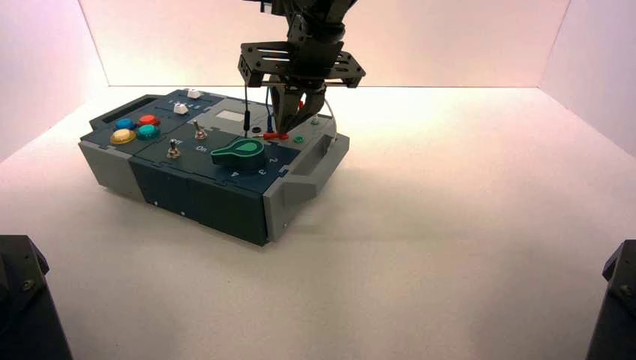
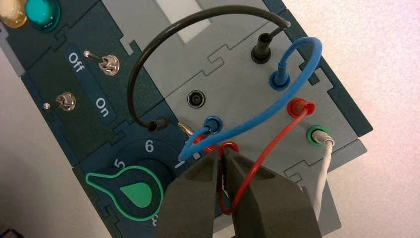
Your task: Insert the red wire.
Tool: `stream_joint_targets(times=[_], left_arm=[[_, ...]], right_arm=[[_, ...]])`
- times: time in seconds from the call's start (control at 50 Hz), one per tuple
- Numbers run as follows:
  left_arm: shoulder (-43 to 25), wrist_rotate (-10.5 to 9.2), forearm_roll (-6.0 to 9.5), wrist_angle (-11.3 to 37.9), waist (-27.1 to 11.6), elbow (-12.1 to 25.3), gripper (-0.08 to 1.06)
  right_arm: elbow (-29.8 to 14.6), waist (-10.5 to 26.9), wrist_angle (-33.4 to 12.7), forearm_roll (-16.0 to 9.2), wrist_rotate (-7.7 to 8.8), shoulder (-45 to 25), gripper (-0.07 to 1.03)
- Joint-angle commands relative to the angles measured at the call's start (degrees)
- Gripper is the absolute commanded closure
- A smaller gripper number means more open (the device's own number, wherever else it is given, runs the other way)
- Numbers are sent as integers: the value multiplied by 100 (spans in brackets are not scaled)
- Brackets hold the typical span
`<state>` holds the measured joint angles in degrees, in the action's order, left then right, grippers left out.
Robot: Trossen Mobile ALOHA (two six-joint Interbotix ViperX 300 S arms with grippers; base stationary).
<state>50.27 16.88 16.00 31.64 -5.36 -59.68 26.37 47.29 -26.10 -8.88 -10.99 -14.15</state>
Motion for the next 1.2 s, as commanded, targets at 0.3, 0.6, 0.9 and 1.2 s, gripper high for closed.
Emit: stream_joint_targets(times=[0.3,0.6,0.9,1.2], left_arm=[[-18,18,-9,-53,9,185,80],[0,18,-9,-44,9,185,80],[-105,44,-9,-44,9,185,80],[-158,44,0,-53,9,185,80]], right_arm=[[-264,-9,-721,132,70,431,98],[-703,-9,-1468,747,185,431,98],[-1239,44,-2373,1749,193,369,98],[-1538,211,-2962,1872,396,149,98]])
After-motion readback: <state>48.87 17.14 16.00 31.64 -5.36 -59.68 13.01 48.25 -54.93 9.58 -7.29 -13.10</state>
